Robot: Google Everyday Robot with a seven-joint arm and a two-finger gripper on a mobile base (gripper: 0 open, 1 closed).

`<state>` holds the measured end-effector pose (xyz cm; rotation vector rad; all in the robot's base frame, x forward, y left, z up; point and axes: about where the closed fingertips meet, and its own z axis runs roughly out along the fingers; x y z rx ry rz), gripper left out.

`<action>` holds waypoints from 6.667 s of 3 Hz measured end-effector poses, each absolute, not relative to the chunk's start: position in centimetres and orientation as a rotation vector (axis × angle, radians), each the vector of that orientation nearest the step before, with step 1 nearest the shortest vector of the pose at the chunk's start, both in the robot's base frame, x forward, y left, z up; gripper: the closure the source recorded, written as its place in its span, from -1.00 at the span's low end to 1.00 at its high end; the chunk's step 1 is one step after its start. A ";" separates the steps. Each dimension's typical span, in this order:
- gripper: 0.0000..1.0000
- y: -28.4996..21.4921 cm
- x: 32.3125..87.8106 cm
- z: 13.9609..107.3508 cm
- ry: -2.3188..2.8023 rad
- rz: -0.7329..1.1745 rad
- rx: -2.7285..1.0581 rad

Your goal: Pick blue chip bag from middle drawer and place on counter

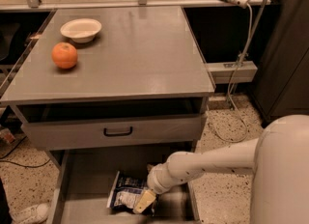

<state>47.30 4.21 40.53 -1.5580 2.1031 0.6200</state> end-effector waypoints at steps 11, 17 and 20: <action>1.00 2.7 46.0 37.9 2.218 0.610 -1.482; 1.00 -3.6 44.0 57.3 2.377 0.300 -1.394; 1.00 -9.4 42.2 68.4 2.431 0.096 -1.270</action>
Offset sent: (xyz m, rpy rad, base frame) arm -0.0004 -0.0107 -0.0409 -0.0159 0.0386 -0.0555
